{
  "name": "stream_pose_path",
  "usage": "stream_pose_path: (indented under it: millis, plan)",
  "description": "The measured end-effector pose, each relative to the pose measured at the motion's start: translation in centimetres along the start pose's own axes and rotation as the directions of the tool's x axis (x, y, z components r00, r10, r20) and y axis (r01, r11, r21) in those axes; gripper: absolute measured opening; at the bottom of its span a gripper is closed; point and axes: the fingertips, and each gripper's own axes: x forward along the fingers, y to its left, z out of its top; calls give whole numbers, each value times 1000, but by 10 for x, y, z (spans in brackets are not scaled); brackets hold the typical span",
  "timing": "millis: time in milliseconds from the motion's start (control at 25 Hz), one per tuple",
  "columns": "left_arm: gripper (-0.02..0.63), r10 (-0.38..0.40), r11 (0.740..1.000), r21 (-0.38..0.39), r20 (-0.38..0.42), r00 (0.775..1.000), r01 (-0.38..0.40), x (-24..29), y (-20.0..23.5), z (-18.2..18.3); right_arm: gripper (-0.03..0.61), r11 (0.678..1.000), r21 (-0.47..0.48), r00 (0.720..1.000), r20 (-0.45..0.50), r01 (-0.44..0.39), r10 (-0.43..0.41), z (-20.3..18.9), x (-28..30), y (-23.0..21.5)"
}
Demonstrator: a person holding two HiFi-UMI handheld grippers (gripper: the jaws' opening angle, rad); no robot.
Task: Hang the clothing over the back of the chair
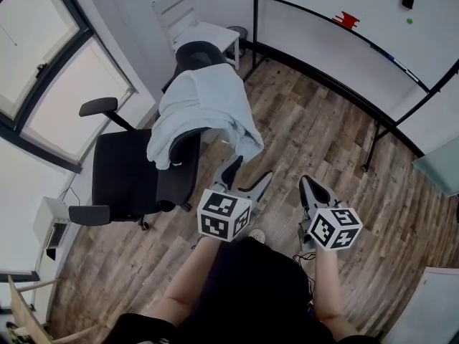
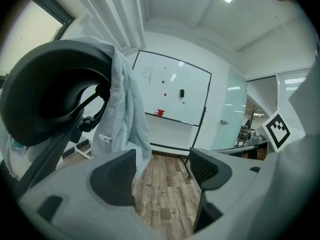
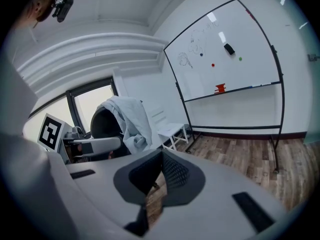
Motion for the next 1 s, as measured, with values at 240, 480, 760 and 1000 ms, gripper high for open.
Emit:
stream_pose_path:
  millis: [240, 480, 760, 1000]
  plan:
    - [307, -26, 998, -52, -3, 1000, 26, -26, 10, -8, 0, 1000, 15, 1000, 17, 20, -20, -5, 0, 10]
    - [280, -17, 996, -87, -6, 1000, 17, -70, 22, -13, 0, 998, 59, 999, 40, 1, -3, -8, -8, 44]
    - [178, 14, 993, -114, 6, 1000, -13, -135, 40, -20, 0, 998, 55, 999, 37, 8, -11, -27, -30, 96]
    - [96, 64, 990, -127, 37, 997, -59, -193, 54, -30, 0, 999, 34, 999, 49, 13, -15, -43, -56, 134]
